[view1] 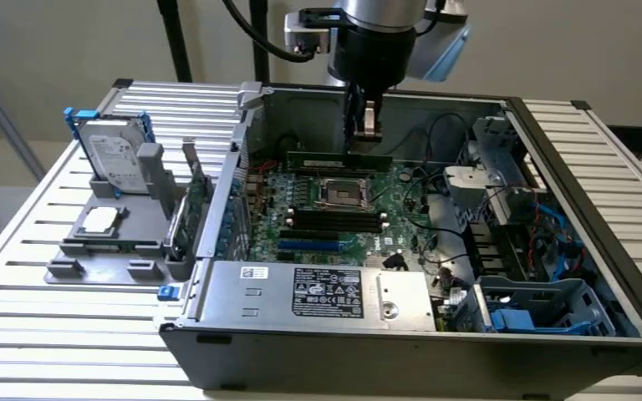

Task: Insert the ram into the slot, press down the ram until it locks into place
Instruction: 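Insert the ram into the slot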

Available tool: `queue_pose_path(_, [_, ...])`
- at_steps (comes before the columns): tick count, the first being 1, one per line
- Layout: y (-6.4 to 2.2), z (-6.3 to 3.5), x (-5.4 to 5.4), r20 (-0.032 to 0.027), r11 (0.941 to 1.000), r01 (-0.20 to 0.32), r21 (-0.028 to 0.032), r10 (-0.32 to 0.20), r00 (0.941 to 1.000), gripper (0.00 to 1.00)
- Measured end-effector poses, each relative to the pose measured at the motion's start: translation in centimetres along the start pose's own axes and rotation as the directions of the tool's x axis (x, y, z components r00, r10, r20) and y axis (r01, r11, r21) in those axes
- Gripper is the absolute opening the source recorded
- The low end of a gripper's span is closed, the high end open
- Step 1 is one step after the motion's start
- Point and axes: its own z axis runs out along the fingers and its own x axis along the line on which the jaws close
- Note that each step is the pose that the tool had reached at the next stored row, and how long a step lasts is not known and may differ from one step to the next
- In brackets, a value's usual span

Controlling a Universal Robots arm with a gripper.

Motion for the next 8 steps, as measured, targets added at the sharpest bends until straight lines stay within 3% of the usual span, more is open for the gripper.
queue_pose_path(8, [-0.22,1.44,0.0,-0.0003,1.0,0.007,-0.0001,-0.007,1.0,0.13])
